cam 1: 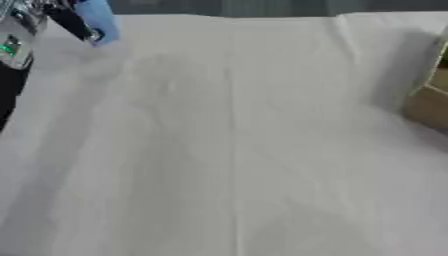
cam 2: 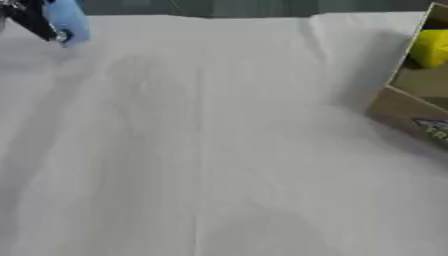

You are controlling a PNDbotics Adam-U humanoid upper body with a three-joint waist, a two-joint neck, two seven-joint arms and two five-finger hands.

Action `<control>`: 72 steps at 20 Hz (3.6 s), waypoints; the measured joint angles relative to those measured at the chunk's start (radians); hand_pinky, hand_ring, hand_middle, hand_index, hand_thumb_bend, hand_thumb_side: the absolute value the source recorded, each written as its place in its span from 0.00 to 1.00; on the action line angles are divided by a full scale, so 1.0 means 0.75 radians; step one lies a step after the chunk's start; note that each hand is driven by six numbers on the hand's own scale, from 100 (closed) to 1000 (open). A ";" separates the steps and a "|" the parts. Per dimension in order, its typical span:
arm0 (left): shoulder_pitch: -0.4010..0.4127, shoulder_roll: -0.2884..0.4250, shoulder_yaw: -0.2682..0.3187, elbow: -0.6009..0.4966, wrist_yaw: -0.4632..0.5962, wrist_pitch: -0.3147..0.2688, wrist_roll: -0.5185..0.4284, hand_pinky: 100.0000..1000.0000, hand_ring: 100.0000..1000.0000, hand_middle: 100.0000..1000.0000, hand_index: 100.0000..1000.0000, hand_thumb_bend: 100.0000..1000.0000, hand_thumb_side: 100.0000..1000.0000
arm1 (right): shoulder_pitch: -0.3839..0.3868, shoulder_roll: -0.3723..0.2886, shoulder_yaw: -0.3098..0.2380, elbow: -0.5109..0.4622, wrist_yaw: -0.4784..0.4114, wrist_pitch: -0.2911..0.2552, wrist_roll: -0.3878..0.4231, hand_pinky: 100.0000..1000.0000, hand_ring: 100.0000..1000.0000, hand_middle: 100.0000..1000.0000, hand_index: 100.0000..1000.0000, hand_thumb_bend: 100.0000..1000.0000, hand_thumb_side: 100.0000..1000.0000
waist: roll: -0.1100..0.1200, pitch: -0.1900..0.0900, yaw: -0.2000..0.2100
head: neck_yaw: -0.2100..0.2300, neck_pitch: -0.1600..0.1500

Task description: Pick up the objects with one hand, pass them to the other hand, and then place them into the box on the other side of the table.

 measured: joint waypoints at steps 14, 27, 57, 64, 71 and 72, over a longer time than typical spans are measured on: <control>0.208 0.168 -0.082 -0.471 0.206 0.011 -0.079 0.70 0.60 0.44 0.51 0.23 0.00 | 0.029 -0.013 -0.010 0.000 -0.036 0.009 -0.029 0.98 0.77 0.87 0.87 0.00 0.50 | -0.003 -0.051 0.036 | -0.025 0.034; 0.440 0.145 -0.067 -0.757 0.271 0.122 0.034 0.69 0.57 0.42 0.49 0.17 0.00 | 0.032 -0.023 -0.025 0.000 -0.080 0.035 -0.071 0.98 0.76 0.87 0.87 0.00 0.48 | -0.003 -0.112 0.064 | -0.092 0.031; 0.660 -0.005 -0.120 -1.091 0.707 0.112 0.490 0.64 0.49 0.36 0.45 0.00 0.00 | 0.045 -0.024 -0.024 -0.004 -0.078 0.020 -0.062 0.98 0.76 0.86 0.87 0.00 0.44 | -0.036 -0.115 0.060 | -0.166 0.080; 0.660 -0.065 -0.176 -1.128 0.764 0.072 0.540 0.64 0.48 0.35 0.44 0.00 0.00 | 0.044 -0.024 -0.024 -0.004 -0.080 0.020 -0.062 0.98 0.76 0.86 0.87 0.00 0.44 | -0.036 -0.115 0.051 | -0.174 0.081; 0.646 -0.139 -0.211 -1.133 0.800 0.038 0.595 0.63 0.47 0.34 0.43 0.00 0.00 | 0.043 -0.024 -0.024 -0.010 -0.083 0.021 -0.062 0.98 0.76 0.87 0.87 0.00 0.44 | -0.036 -0.115 0.049 | -0.174 0.081; 0.644 -0.151 -0.217 -1.133 0.804 0.032 0.607 0.63 0.47 0.34 0.43 0.00 0.00 | 0.042 -0.024 -0.024 -0.012 -0.084 0.021 -0.061 0.98 0.76 0.87 0.87 0.00 0.44 | -0.036 -0.115 0.048 | -0.174 0.081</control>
